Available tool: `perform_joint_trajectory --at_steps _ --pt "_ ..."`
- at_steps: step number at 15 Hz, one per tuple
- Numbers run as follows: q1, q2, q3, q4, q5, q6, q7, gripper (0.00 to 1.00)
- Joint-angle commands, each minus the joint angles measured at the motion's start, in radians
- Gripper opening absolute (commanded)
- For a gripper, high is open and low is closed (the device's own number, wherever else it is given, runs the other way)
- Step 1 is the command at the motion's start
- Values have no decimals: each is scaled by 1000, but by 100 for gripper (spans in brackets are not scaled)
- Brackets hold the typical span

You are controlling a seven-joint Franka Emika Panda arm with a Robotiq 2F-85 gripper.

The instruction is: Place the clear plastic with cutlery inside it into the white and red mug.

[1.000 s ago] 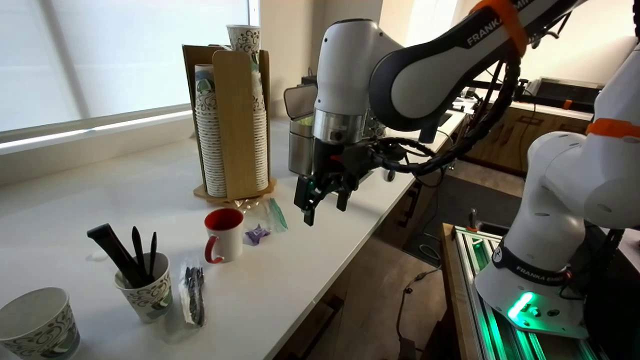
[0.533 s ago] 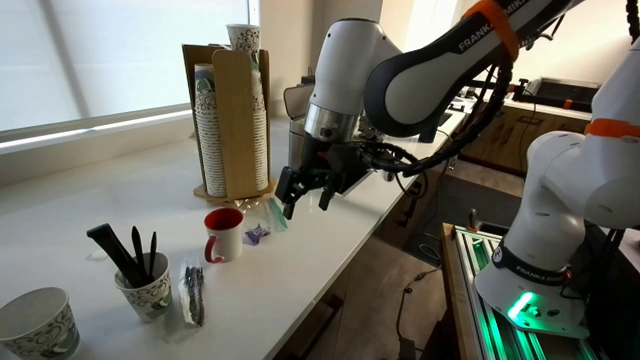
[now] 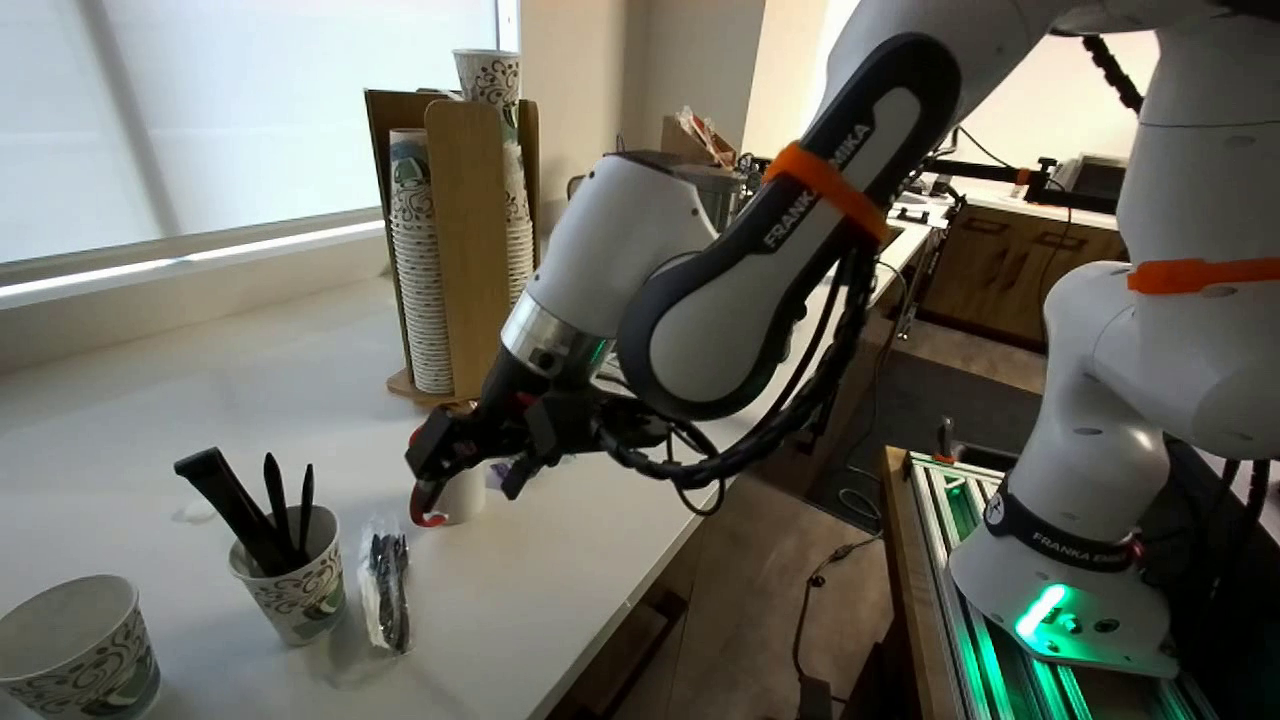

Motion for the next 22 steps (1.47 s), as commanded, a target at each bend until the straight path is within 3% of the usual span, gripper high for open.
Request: perform_joint_trajectory --at_steps 1,3,8,10,14,22 --pt "32 141 2 120 -10 35 -4 100" --pt "50 104 -19 89 40 19 -47 100" --pt "57 147 -23 126 40 19 -47 100" --pt "96 197 -67 180 12 -22 -41 100" --pt "252 288 -246 305 -135 -180 68 100" --pt "459 451 -383 526 -330 -347 254 100"
